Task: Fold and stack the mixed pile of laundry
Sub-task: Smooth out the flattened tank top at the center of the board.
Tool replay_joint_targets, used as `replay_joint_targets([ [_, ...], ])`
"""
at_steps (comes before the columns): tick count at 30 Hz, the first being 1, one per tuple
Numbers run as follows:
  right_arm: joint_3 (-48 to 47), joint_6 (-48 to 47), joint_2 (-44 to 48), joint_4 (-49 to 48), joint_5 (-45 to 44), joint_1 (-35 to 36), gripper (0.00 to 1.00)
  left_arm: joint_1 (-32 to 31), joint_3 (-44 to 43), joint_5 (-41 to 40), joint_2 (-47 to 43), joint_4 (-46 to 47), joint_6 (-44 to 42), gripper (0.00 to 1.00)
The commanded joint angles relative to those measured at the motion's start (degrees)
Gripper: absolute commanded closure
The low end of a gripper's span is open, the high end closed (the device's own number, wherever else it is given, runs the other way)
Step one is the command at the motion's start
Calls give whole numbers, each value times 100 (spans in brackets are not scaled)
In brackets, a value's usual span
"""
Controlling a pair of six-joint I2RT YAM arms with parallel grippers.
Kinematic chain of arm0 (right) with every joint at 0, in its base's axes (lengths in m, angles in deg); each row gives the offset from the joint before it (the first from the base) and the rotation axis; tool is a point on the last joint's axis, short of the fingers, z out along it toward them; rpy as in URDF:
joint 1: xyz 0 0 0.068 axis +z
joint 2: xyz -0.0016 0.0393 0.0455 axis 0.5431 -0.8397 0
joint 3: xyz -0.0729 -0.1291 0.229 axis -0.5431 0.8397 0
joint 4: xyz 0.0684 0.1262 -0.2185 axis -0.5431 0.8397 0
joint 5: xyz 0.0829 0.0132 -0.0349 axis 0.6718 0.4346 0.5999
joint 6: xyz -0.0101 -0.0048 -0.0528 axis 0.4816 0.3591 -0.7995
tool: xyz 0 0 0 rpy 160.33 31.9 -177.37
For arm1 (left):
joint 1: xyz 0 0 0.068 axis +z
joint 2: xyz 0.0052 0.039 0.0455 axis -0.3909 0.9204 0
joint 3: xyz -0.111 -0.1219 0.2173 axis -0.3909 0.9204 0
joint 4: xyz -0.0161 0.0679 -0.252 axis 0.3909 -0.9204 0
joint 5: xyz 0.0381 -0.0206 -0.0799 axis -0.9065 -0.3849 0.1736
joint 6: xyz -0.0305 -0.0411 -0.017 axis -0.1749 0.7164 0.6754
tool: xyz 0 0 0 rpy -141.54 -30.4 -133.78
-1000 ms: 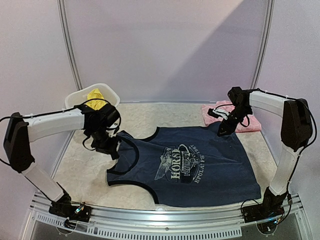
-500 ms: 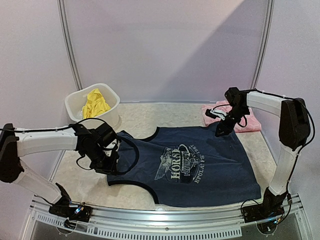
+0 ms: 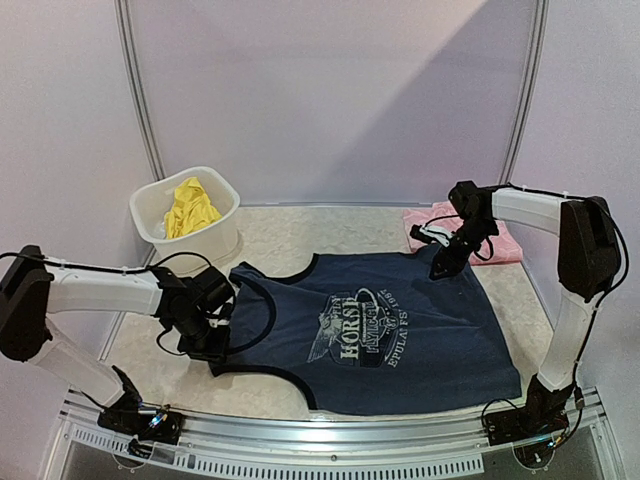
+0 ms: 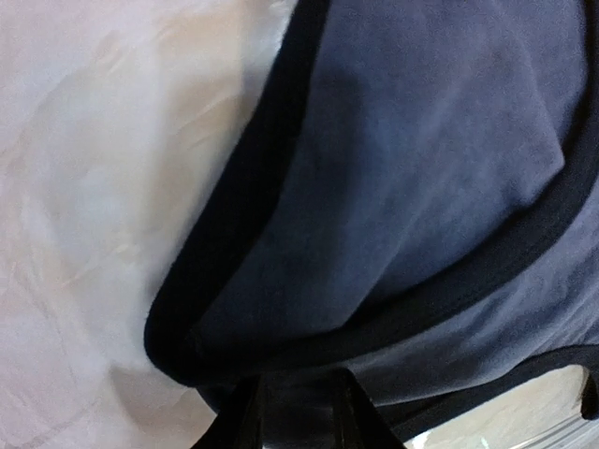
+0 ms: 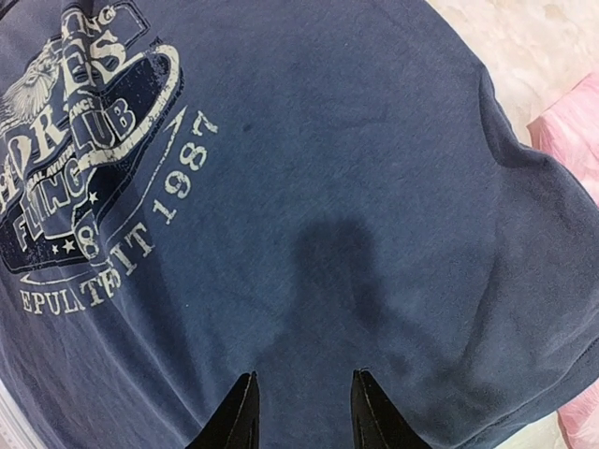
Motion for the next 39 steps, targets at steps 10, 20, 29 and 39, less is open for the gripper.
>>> replay_joint_targets([
  [10,54,289,-64,-262,-177,189,65,-130,151,-621,-2067,-2663,1305,75],
  [20,58,431,93,-270,-101,185,65,-146,-1488,-640,-1338,-2067,370,74],
  [29,114,420,417,-98,-40,185,64,-777,-722,-592,-873,-1560,1267,63],
  [39,111,373,364,-76,48,194,64,-871,1617,-699,-3500,77,3100,55],
])
